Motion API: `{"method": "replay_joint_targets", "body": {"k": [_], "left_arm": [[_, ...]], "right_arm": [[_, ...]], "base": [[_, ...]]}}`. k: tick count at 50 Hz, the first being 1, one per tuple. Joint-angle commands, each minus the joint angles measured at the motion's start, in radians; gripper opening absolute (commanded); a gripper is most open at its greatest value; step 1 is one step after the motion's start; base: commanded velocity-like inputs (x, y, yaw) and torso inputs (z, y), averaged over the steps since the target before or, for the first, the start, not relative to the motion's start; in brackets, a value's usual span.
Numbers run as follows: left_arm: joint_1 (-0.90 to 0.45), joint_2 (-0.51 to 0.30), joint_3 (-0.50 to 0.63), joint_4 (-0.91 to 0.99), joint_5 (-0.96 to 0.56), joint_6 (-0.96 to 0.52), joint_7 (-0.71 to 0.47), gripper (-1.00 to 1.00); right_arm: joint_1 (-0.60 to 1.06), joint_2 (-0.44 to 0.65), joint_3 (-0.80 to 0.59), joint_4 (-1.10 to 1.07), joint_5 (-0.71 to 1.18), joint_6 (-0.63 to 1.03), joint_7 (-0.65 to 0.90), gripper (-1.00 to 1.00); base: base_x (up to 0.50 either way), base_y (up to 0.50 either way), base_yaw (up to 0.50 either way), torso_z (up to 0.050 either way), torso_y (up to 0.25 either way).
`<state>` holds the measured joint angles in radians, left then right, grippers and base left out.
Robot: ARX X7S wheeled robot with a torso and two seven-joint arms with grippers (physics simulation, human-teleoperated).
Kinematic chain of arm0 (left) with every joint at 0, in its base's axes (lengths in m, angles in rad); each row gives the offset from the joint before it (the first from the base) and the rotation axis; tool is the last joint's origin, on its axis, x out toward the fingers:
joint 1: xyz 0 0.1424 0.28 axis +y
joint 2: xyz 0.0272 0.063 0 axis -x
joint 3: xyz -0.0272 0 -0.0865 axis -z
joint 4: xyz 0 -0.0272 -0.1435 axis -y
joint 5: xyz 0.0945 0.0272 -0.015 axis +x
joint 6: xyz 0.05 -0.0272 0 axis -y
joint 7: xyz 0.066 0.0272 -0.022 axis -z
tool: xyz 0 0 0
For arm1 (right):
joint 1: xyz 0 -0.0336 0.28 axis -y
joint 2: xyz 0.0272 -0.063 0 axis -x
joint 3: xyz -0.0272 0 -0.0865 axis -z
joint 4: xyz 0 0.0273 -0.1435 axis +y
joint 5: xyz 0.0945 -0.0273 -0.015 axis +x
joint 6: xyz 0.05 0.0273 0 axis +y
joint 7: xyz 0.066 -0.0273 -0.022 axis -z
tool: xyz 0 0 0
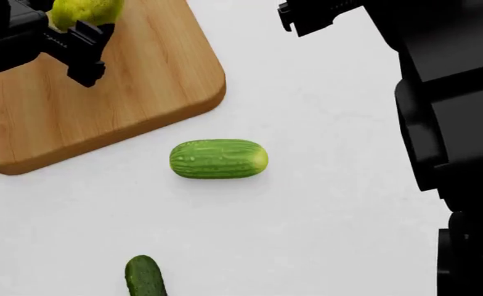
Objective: Clear the non-vegetable object off the cutting board and place the vegetables onto it.
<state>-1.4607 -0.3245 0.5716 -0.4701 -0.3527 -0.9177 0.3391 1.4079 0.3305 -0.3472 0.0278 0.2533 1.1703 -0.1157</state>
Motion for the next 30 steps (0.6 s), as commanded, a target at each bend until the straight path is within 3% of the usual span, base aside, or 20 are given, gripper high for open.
{"method": "replay_joint_targets", "body": {"k": [1, 30], "left_arm": [[0.031, 0.003, 0.015, 0.024, -0.029, -0.024, 0.037, -1.0], [-0.074, -0.112, -0.001, 0.195, -0.014, -0.161, -0.012, -1.0]], "right_arm": [[-0.006, -0.015, 0.024, -0.023, -0.018, 0.011, -0.013, 1.0], [0.036, -0.01, 0.039, -0.059, -0.004, 0.055, -0.004, 1.0]], "base": [[0.0, 0.0, 0.0, 0.0, 0.0], [0.0, 0.0, 0.0, 0.0, 0.0]]}}
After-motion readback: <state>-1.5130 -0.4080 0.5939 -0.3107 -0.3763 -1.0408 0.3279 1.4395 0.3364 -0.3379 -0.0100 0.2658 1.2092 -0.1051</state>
